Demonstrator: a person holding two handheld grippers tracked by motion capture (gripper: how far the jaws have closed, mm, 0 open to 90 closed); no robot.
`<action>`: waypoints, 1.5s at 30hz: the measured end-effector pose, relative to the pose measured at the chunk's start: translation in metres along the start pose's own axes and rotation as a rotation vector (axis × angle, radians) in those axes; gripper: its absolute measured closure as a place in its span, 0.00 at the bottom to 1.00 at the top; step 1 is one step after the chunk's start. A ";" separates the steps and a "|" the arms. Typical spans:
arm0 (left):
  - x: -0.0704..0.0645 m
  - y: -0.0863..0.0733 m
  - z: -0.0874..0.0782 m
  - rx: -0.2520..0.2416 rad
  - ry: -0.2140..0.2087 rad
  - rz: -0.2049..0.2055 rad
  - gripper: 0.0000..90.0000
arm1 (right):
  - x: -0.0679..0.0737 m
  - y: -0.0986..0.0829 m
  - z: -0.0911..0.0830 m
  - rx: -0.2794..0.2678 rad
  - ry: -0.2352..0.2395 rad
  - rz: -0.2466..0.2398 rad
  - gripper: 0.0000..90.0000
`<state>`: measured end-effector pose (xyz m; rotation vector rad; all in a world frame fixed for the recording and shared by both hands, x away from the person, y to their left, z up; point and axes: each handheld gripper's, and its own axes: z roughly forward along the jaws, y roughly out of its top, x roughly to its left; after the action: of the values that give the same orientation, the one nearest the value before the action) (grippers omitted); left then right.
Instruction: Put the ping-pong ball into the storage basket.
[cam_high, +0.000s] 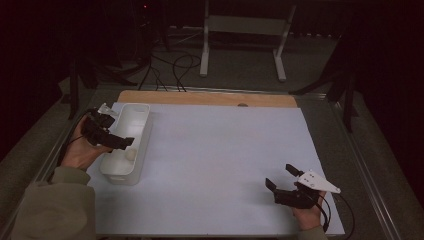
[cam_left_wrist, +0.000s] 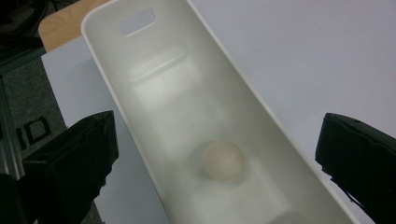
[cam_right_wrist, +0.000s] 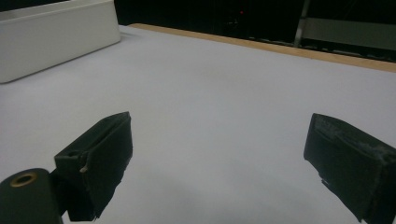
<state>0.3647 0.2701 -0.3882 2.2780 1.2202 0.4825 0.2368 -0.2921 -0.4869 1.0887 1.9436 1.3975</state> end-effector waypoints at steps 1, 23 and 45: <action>0.000 0.000 0.000 -0.002 -0.002 0.002 0.00 | 0.000 0.000 0.000 0.000 0.000 -0.001 0.08; -0.008 0.002 -0.004 -0.088 -0.024 0.020 0.00 | 0.000 0.000 0.000 -0.002 0.002 -0.002 0.08; -0.019 0.004 -0.003 -0.158 -0.037 0.039 0.00 | 0.000 0.000 0.000 -0.005 0.002 0.001 0.08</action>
<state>0.3555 0.2533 -0.3852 2.1701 1.0819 0.5299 0.2368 -0.2920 -0.4866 1.0867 1.9397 1.4038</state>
